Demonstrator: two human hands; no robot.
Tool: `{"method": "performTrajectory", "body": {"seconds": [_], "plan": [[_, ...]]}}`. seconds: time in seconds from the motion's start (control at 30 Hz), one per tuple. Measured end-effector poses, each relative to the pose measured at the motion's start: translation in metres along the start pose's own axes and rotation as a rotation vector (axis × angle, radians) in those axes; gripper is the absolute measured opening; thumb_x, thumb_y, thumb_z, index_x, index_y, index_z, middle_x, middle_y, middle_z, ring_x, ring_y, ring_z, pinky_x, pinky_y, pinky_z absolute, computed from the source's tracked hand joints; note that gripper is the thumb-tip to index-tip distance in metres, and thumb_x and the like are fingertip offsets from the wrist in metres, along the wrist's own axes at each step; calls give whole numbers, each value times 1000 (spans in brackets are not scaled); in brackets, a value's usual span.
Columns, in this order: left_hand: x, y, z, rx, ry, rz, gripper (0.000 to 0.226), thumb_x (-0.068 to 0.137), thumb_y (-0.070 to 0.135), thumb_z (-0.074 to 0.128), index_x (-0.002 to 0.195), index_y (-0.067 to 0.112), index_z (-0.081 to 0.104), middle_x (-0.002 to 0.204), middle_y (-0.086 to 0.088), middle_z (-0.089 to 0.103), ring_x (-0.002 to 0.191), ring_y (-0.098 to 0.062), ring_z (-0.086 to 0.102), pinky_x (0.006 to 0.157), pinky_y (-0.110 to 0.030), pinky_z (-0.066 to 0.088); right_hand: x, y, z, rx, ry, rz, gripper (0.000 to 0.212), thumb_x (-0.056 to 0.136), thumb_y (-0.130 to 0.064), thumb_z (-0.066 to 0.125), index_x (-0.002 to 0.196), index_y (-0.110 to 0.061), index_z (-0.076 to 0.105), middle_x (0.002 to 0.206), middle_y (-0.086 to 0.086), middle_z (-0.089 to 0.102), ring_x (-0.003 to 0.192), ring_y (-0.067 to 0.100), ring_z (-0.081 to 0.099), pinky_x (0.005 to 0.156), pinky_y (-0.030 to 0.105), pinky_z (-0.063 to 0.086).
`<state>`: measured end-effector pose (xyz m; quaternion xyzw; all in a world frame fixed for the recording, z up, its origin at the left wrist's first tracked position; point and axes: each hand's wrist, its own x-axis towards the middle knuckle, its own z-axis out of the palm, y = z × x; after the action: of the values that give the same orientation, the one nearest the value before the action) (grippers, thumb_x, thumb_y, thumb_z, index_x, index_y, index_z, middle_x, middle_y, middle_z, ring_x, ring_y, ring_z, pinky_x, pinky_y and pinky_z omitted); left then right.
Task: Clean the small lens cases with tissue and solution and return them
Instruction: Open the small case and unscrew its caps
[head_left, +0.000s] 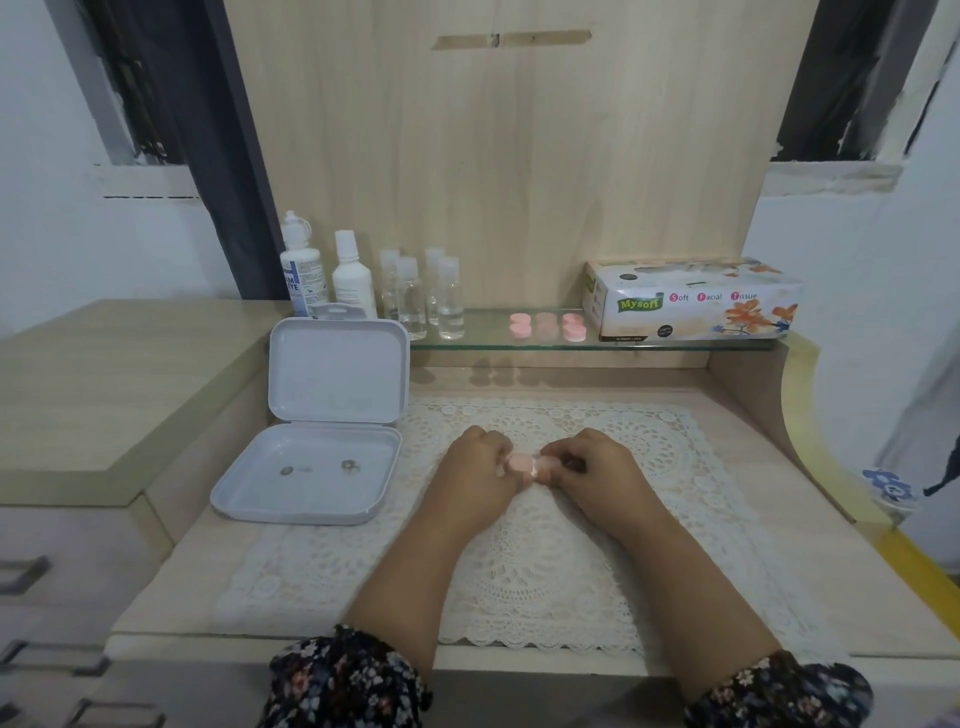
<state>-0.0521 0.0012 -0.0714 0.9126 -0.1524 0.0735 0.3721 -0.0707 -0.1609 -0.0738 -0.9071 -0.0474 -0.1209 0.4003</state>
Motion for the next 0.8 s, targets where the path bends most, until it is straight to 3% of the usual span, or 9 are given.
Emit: {"method": "performTrajectory", "body": {"seconds": [0.07, 0.17, 0.3, 0.4, 0.53, 0.67, 0.8], "plan": [[-2, -2, -3, -158, -44, -6, 42, 92, 17, 60, 133, 21, 51, 120, 4, 49, 103, -8, 48, 88, -17, 37, 0, 0, 0, 9, -6, -2, 20, 85, -28, 73, 103, -20, 73, 94, -6, 57, 86, 3, 53, 71, 12, 35], [-3, -4, -1, -202, -96, 34, 46, 95, 9, 52, 136, 29, 50, 122, 5, 53, 108, -4, 50, 83, -4, 34, -1, 0, 1, 17, -10, -10, 20, 86, -26, 72, 104, -18, 72, 93, -5, 56, 85, 3, 53, 70, 12, 35], [-1, -2, 2, -145, -29, 51, 37, 87, 15, 65, 123, 22, 60, 106, 5, 58, 95, -5, 54, 83, -12, 41, -1, -1, 1, 14, -9, -12, 23, 86, -26, 72, 107, -17, 72, 94, -3, 56, 85, 4, 52, 71, 11, 36], [0, -3, 4, -88, 7, 87, 41, 85, 21, 67, 125, 22, 57, 103, 7, 55, 98, -9, 50, 89, -23, 43, -1, 0, 1, 2, -11, -22, 26, 86, -28, 71, 109, -17, 71, 95, -2, 56, 84, 2, 51, 69, 9, 35], [-1, -8, 6, -144, 5, 99, 46, 90, 12, 56, 131, 31, 51, 112, 10, 56, 101, 1, 49, 85, -9, 37, 0, 0, 1, -1, -5, -17, 25, 86, -27, 71, 109, -17, 72, 94, -5, 55, 83, 1, 51, 68, 9, 35], [1, -6, 5, -103, 46, 90, 38, 84, 25, 68, 120, 26, 57, 96, 11, 55, 97, -8, 48, 84, -22, 41, 0, 1, 2, 9, -2, -9, 26, 86, -28, 71, 109, -17, 71, 94, -7, 55, 85, 1, 52, 68, 9, 35], [-1, -9, 6, -121, 23, 112, 44, 89, 19, 59, 130, 33, 49, 115, 10, 55, 107, -5, 48, 95, -26, 42, 0, 1, 2, 10, -2, -7, 24, 86, -28, 71, 108, -18, 72, 94, -7, 55, 86, 3, 53, 70, 11, 37]]}}
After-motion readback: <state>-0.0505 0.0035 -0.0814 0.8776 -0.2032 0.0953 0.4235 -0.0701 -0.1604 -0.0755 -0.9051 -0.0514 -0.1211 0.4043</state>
